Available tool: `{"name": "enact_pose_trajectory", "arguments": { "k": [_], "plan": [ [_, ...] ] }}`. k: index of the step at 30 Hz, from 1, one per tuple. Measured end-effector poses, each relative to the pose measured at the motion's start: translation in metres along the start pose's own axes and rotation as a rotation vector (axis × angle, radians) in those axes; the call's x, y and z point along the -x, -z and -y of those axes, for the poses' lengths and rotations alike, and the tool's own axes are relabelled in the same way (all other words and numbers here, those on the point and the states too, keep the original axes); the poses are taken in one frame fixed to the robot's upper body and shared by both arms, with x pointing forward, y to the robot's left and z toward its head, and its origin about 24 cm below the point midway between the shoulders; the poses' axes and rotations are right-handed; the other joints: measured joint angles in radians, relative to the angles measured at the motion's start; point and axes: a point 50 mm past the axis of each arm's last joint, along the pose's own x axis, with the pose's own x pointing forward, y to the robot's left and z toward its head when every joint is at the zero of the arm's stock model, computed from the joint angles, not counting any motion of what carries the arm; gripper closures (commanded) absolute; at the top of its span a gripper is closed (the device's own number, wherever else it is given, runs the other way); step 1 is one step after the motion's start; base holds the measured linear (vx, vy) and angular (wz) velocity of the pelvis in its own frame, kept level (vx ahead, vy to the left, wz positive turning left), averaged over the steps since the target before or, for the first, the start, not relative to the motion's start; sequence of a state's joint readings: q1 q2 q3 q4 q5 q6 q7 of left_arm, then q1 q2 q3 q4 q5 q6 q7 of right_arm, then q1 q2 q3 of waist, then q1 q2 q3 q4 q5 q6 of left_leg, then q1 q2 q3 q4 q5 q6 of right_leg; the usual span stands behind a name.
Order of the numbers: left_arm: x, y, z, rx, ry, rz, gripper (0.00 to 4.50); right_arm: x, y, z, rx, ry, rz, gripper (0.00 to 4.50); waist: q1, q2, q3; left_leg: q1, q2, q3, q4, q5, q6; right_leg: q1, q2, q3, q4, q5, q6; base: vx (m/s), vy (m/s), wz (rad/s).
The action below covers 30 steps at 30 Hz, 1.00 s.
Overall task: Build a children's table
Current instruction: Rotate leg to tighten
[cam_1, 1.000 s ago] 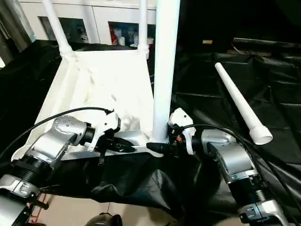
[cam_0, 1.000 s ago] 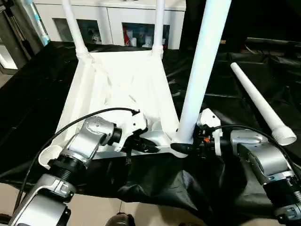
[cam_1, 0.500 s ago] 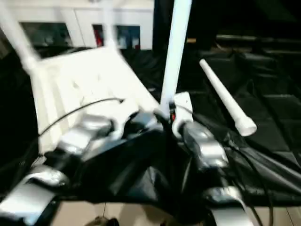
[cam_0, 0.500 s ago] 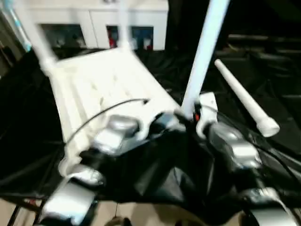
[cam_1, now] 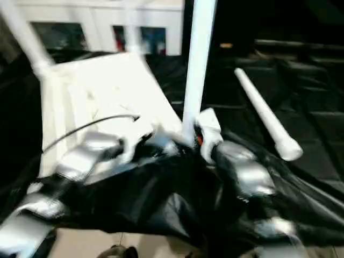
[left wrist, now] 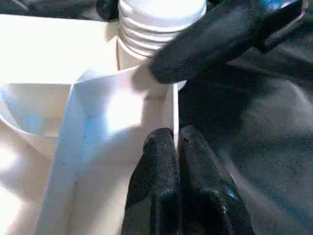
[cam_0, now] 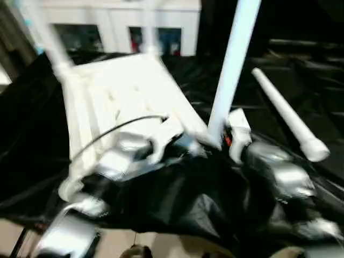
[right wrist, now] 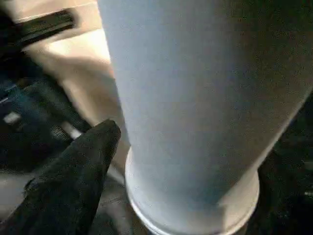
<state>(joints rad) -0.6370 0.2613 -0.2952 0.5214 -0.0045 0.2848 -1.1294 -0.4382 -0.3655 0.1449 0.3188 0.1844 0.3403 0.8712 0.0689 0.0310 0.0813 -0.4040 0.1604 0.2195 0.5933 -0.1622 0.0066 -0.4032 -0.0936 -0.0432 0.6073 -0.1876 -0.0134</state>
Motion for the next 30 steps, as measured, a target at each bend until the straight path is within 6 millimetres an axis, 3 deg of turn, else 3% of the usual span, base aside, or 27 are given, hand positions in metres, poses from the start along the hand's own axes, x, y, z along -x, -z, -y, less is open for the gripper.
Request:
{"name": "enact_pose_trajectory", "arguments": {
  "k": [6, 7, 20, 23, 26, 30],
  "plan": [
    [0.014, 0.002, 0.005, -0.026, 0.12, -0.022, 4.5, 0.016, -0.004, -0.007, 0.061, -0.193, -0.054, 0.54, 0.022, 0.001, 0.0, 0.001, 0.0, 0.0, 0.001, 0.0, 0.0, 0.001, 0.0, 0.0, 0.001, 0.0, 0.0, 0.0, 0.0, 0.0],
    [0.016, 0.002, 0.005, -0.025, 0.133, -0.022, 4.5, 0.017, -0.005, -0.009, 0.062, -0.213, -0.054, 0.7, 0.023, 0.001, 0.0, 0.001, 0.0, 0.0, 0.001, 0.0, 0.0, 0.001, 0.0, 0.0, 0.001, 0.0, 0.0, 0.0, 0.0, 0.0],
    [0.019, 0.004, 0.007, -0.024, 0.172, -0.031, 4.5, 0.015, -0.001, -0.016, 0.016, -0.239, -0.041, 1.73, 0.022, 0.0, 0.0, 0.001, 0.0, 0.001, 0.001, 0.0, 0.0, 0.0, -0.001, 0.0, 0.001, 0.0, 0.0, 0.0, 0.0, 0.0],
    [0.018, 0.005, 0.004, -0.002, 0.114, -0.032, 4.5, 0.007, 0.001, -0.015, -0.016, -0.154, -0.013, 1.75, 0.015, 0.0, 0.0, 0.002, 0.0, 0.001, 0.001, 0.0, 0.0, 0.0, 0.0, 0.001, 0.002, 0.0, 0.0, 0.0, 0.0, 0.0],
    [0.007, 0.005, -0.004, 0.055, -0.022, -0.022, 4.5, -0.012, 0.003, -0.006, -0.086, 0.062, 0.028, 1.76, -0.014, 0.0, 0.0, 0.002, 0.0, 0.001, 0.003, 0.001, -0.002, 0.0, 0.0, 0.001, 0.002, 0.0, 0.0, 0.0, 0.0, 0.0],
    [-0.018, -0.011, -0.012, 0.091, -0.172, -0.007, 4.5, -0.03, -0.004, 0.011, -0.195, 0.343, 0.07, 1.77, -0.043, 0.0, 0.0, 0.002, 0.0, 0.001, 0.003, 0.001, -0.002, -0.001, 0.0, 0.002, 0.001, -0.001, 0.001, 0.0, 0.0, 0.0]
  ]
}}
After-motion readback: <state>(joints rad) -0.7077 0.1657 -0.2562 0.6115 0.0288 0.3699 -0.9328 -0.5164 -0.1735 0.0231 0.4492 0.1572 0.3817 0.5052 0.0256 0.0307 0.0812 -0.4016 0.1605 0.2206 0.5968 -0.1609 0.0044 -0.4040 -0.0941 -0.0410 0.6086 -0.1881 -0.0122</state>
